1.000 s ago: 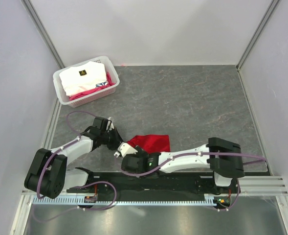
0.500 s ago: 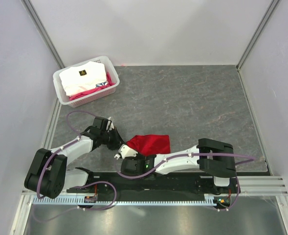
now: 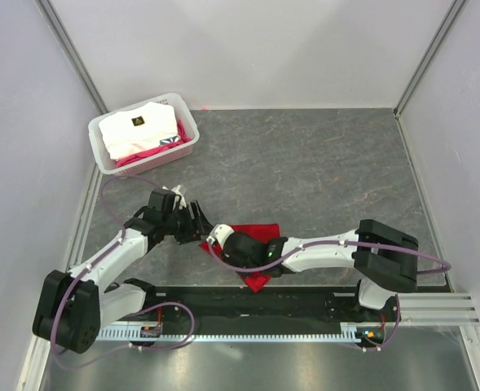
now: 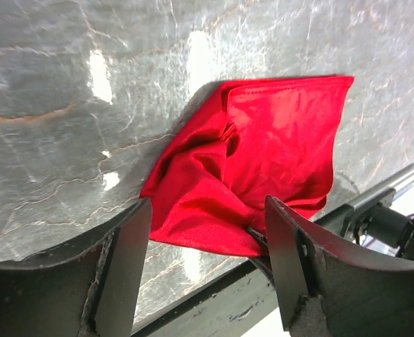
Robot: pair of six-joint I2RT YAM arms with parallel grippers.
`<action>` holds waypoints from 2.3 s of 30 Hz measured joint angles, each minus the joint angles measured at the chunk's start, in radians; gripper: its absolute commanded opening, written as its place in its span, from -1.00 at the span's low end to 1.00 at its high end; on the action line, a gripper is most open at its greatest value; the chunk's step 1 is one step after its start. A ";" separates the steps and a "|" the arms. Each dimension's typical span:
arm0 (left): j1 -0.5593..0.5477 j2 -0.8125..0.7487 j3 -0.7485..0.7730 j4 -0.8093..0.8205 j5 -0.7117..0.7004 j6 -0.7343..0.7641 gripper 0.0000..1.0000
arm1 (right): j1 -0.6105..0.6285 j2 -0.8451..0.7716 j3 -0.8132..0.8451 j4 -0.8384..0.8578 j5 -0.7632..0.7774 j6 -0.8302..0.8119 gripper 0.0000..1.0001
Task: Fold the napkin, place the utensils inside, and roll it up
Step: Roll the napkin with the utensil
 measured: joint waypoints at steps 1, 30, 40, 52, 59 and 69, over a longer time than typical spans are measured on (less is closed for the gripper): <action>0.001 -0.014 0.000 -0.005 -0.011 0.000 0.46 | -0.026 -0.010 -0.014 0.021 -0.058 -0.002 -0.70; 0.005 -0.084 -0.115 0.018 -0.083 0.010 0.36 | -0.550 0.326 0.047 0.180 -1.271 0.001 -0.88; 0.005 -0.108 -0.156 0.043 -0.064 0.009 0.33 | -0.586 0.391 0.077 0.183 -1.358 0.039 -0.89; 0.005 0.000 -0.165 0.145 -0.012 -0.017 -0.34 | -0.597 0.391 0.078 0.183 -1.353 0.042 -0.86; 0.005 0.064 -0.137 0.159 0.003 -0.026 -0.93 | -0.603 0.386 0.078 0.180 -1.341 0.041 -0.81; 0.005 0.103 -0.092 0.130 -0.005 -0.027 -0.96 | -0.585 0.294 0.089 0.079 -1.188 0.003 0.00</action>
